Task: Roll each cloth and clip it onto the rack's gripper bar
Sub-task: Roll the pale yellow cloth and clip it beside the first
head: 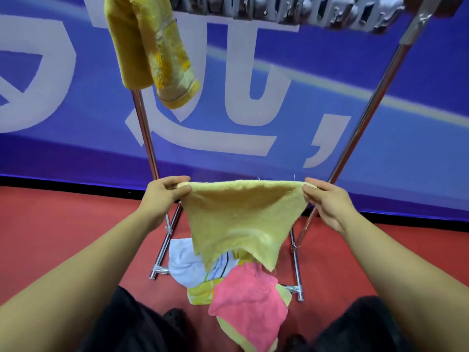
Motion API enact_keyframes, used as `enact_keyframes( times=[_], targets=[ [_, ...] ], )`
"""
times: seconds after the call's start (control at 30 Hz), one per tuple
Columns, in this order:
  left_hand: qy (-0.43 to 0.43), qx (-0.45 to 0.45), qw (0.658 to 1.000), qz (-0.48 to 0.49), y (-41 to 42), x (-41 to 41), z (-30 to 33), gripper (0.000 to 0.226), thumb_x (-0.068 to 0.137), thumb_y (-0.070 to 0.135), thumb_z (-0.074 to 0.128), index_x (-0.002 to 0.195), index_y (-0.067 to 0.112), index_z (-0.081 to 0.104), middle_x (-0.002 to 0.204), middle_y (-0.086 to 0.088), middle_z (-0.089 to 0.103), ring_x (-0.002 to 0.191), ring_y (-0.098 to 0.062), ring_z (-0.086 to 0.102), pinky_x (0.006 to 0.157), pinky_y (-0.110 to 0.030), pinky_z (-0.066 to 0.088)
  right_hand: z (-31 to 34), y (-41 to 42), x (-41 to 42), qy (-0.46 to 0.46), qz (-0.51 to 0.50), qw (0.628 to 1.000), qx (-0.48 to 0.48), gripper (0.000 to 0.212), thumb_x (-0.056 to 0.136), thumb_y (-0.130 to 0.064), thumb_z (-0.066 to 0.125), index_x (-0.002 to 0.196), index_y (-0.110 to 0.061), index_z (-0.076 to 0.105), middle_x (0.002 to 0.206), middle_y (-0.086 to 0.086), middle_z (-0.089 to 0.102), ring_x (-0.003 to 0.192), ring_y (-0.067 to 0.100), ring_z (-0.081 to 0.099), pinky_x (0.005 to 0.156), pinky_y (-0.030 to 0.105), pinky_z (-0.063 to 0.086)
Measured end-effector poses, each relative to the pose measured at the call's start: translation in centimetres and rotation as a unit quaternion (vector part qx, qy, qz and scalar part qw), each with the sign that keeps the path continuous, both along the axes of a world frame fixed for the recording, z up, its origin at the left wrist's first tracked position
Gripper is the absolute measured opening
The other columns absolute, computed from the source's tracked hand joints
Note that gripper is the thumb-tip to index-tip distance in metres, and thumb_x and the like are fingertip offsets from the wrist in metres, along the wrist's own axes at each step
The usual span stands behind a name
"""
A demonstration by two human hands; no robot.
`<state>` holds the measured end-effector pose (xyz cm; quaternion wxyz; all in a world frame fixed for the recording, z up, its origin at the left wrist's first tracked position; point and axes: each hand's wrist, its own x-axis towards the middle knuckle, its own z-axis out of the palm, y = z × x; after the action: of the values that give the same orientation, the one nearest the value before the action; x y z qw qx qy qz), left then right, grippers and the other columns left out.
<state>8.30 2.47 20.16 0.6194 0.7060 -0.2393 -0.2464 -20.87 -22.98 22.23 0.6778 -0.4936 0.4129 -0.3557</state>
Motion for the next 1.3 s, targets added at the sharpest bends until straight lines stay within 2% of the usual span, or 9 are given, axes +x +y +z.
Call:
enact_keyframes(
  times=[0.1, 0.27, 0.43, 0.5, 0.63, 0.8, 1.0, 1.17, 1.3],
  targets=[
    [-0.083, 0.051, 0.995, 0.011, -0.8, 0.4, -1.7, 0.025, 0.089, 0.005, 0.074, 0.115, 0.006, 0.074, 0.105, -0.014, 0.075, 0.093, -0.018, 0.068, 0.089, -0.024, 0.056, -1.8, -1.2, 0.0, 0.164, 0.005, 0.975, -0.148, 0.030, 0.084, -0.001, 0.077, 0.114, -0.005, 0.072, 0.092, 0.011, 0.072, 0.061, 0.000, 0.067, 0.063, 0.008, 0.053],
    [-0.183, 0.154, 0.971, -0.008, -2.1, 1.4, -4.6, 0.021, 0.093, 0.014, 0.071, 0.113, 0.009, 0.076, 0.105, -0.010, 0.076, 0.102, -0.025, 0.072, 0.100, -0.047, 0.055, -5.0, -4.1, 0.0, 0.344, 0.043, 0.892, -0.289, 0.021, 0.086, -0.021, 0.077, 0.107, -0.016, 0.079, 0.096, -0.001, 0.076, 0.086, 0.013, 0.069, 0.080, 0.023, 0.047],
    [-0.206, 0.183, 0.961, -0.020, -3.1, 1.5, -5.3, 0.018, 0.095, 0.014, 0.068, 0.110, 0.010, 0.076, 0.101, -0.007, 0.075, 0.101, -0.027, 0.072, 0.099, -0.047, 0.054, -7.5, -3.9, -0.4, 0.273, 0.054, 0.938, -0.208, 0.021, 0.090, -0.008, 0.074, 0.109, 0.000, 0.075, 0.091, 0.016, 0.073, 0.066, 0.014, 0.072, 0.055, 0.010, 0.052],
    [-0.232, 0.204, 0.951, -0.029, -3.3, 1.3, -5.3, 0.019, 0.096, 0.017, 0.067, 0.113, 0.012, 0.075, 0.100, -0.006, 0.073, 0.100, -0.027, 0.070, 0.099, -0.041, 0.053, -7.4, -3.9, -0.4, 0.226, 0.037, 0.959, -0.169, 0.022, 0.089, -0.003, 0.074, 0.110, 0.005, 0.073, 0.089, 0.020, 0.071, 0.057, 0.007, 0.069, 0.056, 0.011, 0.055],
    [-0.280, 0.239, 0.929, -0.035, -3.4, 1.2, -4.6, 0.023, 0.098, 0.020, 0.065, 0.117, 0.013, 0.074, 0.095, -0.003, 0.066, 0.098, -0.024, 0.063, 0.088, -0.030, 0.044, -6.8, -3.8, -0.6, 0.171, 0.005, 0.976, -0.138, 0.028, 0.085, 0.000, 0.077, 0.112, 0.005, 0.072, 0.098, 0.022, 0.072, 0.069, 0.014, 0.068, 0.071, 0.018, 0.061],
    [-0.286, 0.263, 0.919, -0.066, -3.4, 1.0, -3.7, 0.019, 0.100, 0.024, 0.061, 0.108, 0.018, 0.077, 0.089, 0.000, 0.068, 0.089, -0.021, 0.061, 0.080, -0.028, 0.040, -6.6, -3.7, -2.0, 0.284, 0.038, 0.929, -0.234, 0.027, 0.080, -0.013, 0.083, 0.107, -0.010, 0.078, 0.094, 0.006, 0.076, 0.075, 0.011, 0.066, 0.067, 0.012, 0.052],
    [-0.241, 0.279, 0.921, -0.125, -3.2, 0.5, -3.3, 0.018, 0.098, 0.024, 0.063, 0.100, 0.016, 0.079, 0.092, -0.005, 0.077, 0.092, -0.024, 0.071, 0.087, -0.034, 0.052, -6.2, -3.5, -3.4, 0.334, 0.099, 0.910, -0.223, 0.023, 0.078, -0.014, 0.086, 0.099, -0.014, 0.078, 0.073, -0.002, 0.068, 0.065, 0.009, 0.055, 0.057, 0.007, 0.043],
    [-0.225, 0.286, 0.920, -0.144, -2.8, 0.5, -3.6, 0.034, 0.083, 0.015, 0.082, 0.116, 0.011, 0.074, 0.104, -0.007, 0.075, 0.097, -0.025, 0.069, 0.088, -0.032, 0.050, -6.3, -3.2, -4.3, 0.347, 0.167, 0.905, -0.179, 0.026, 0.073, -0.009, 0.088, 0.097, -0.008, 0.079, 0.090, 0.006, 0.077, 0.074, 0.011, 0.066, 0.070, 0.019, 0.052],
    [-0.273, 0.301, 0.901, -0.152, -3.1, 0.1, -4.0, 0.051, 0.077, 0.016, 0.088, 0.124, 0.008, 0.071, 0.116, -0.008, 0.073, 0.101, -0.022, 0.067, 0.091, -0.030, 0.049, -6.3, -3.0, -4.5, 0.429, 0.256, 0.839, -0.216, 0.028, 0.066, -0.017, 0.094, 0.090, -0.015, 0.079, 0.090, 0.004, 0.077, 0.083, 0.018, 0.070, 0.081, 0.032, 0.055]
  ],
)
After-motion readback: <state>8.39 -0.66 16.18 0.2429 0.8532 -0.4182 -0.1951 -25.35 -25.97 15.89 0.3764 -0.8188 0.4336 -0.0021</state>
